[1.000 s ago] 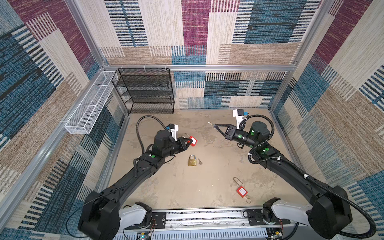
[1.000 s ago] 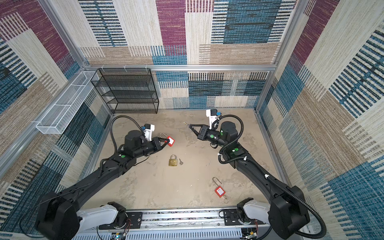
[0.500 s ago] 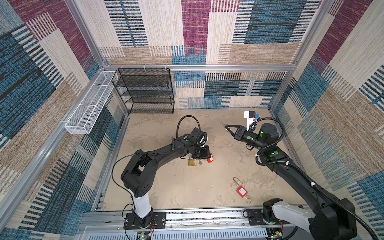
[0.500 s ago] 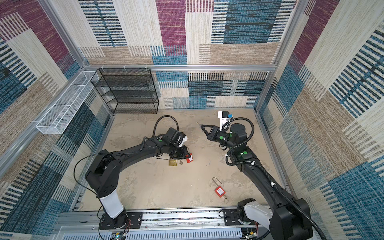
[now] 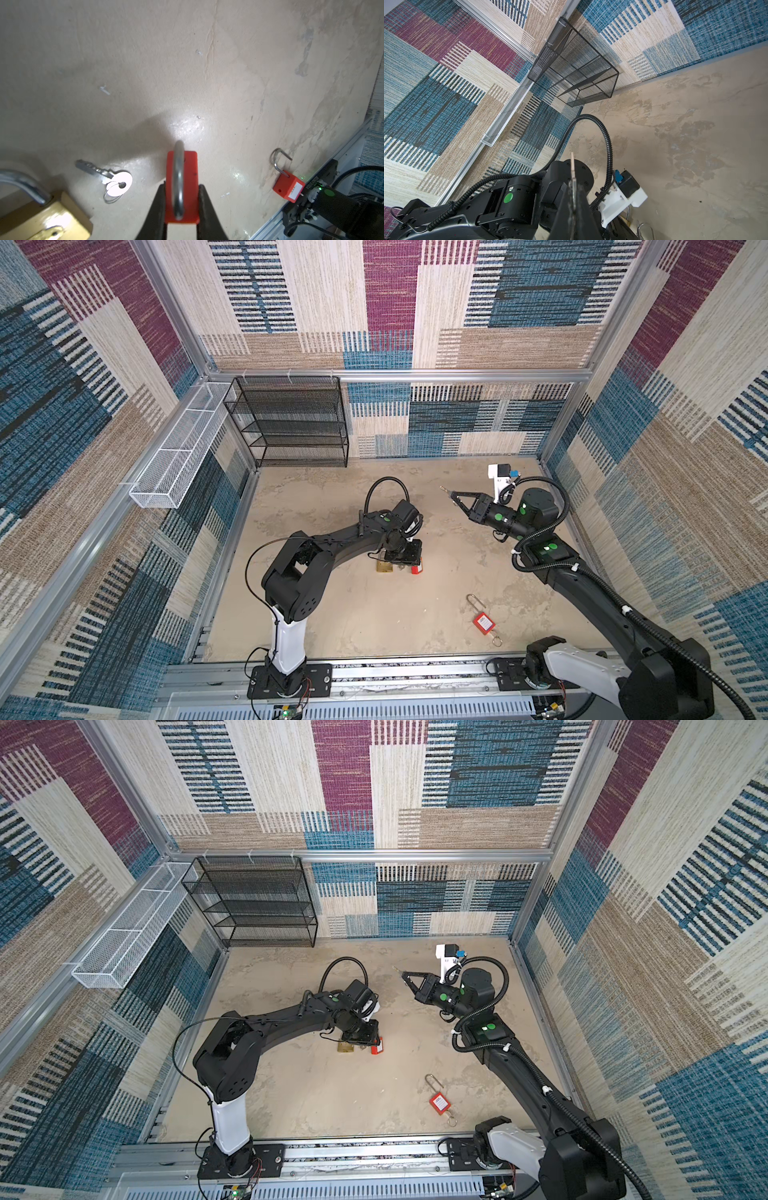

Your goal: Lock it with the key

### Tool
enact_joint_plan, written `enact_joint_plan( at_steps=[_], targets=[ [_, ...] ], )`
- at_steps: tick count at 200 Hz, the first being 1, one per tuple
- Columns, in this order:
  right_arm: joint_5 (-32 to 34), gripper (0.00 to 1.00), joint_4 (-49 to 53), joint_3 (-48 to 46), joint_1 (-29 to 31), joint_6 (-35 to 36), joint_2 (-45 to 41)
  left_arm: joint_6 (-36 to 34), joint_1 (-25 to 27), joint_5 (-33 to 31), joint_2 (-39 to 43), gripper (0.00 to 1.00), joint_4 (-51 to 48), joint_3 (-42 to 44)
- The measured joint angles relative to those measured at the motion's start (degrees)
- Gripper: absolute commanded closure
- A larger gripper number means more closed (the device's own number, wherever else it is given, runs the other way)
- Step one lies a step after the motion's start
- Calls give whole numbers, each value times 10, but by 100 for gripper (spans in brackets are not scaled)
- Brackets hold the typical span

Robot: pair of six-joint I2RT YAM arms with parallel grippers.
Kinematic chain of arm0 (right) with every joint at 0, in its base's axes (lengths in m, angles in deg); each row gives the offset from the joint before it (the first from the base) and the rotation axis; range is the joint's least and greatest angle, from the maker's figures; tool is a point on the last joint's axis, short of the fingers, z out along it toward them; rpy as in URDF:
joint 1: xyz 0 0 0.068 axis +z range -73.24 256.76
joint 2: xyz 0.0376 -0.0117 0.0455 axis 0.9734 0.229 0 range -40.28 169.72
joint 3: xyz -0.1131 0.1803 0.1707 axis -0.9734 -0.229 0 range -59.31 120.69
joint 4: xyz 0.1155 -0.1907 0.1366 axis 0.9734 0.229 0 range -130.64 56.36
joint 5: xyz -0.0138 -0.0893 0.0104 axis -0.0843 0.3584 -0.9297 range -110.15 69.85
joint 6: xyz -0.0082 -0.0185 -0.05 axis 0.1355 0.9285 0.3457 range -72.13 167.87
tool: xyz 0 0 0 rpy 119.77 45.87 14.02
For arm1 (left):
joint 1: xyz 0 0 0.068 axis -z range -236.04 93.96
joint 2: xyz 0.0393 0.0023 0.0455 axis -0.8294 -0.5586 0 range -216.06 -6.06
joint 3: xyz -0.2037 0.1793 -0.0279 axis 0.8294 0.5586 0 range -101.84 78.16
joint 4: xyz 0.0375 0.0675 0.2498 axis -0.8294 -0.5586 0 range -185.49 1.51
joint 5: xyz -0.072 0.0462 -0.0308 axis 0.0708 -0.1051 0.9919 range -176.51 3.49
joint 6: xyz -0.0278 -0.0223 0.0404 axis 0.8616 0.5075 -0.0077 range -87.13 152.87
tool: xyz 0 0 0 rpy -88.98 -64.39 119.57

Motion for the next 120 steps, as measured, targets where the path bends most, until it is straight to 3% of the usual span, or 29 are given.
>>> enact_joint_plan(
  at_steps=[21, 96, 120],
  targets=[
    [0, 100, 1, 0, 0, 0, 0, -2, 0, -3, 0, 99, 0, 0],
    [-3, 100, 8, 0, -1, 2, -2, -4, 0, -8, -12, 71, 13, -10],
    [-2, 100, 12, 0, -1, 5, -2, -3, 0, -32, -15, 67, 9, -9]
  ],
)
